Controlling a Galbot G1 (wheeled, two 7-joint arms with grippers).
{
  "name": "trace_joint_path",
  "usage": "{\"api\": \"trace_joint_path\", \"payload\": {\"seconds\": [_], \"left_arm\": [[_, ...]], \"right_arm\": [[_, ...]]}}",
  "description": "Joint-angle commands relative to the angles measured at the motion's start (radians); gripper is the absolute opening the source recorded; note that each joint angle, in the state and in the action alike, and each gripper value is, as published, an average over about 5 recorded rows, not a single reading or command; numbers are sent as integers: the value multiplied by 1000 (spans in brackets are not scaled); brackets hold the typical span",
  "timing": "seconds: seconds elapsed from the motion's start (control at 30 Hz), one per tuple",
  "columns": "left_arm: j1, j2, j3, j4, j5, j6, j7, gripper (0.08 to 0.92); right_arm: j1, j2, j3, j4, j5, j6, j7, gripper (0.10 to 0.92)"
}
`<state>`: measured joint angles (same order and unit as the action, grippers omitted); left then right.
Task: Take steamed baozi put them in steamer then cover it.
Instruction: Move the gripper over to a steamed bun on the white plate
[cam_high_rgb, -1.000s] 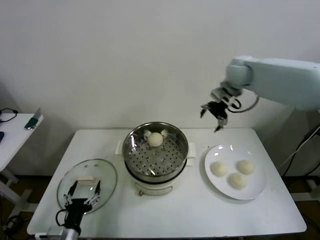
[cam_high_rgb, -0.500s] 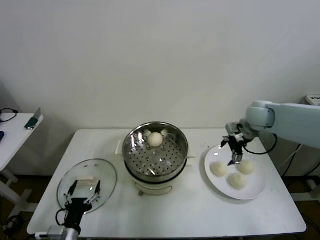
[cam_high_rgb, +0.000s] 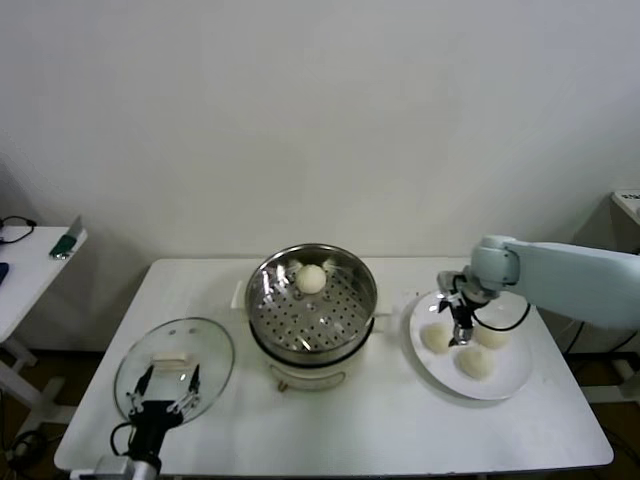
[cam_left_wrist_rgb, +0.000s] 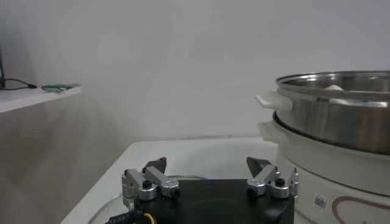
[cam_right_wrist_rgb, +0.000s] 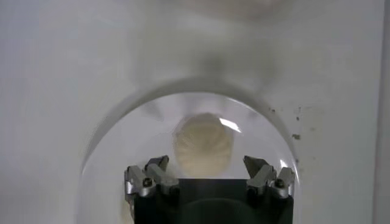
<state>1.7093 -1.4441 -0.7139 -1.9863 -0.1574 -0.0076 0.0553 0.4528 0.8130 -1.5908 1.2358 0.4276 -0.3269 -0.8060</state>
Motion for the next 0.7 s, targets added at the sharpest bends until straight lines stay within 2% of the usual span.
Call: {"api": "trace_joint_path", "payload": {"seconds": [0.03,0.33,0.7], "left_arm": [[0,-1,1,4,2,-1,0,823],[-1,2,0,5,3,0,-1,823],[0,4,-2,6,3,5,-2,823]], "right_arm": [[-107,25,77,-82,-38,-19,12,823],[-126,42,98,-105,-49,-13,-5,821],[-142,49,124,-119,-81,-2,-7,734]]}}
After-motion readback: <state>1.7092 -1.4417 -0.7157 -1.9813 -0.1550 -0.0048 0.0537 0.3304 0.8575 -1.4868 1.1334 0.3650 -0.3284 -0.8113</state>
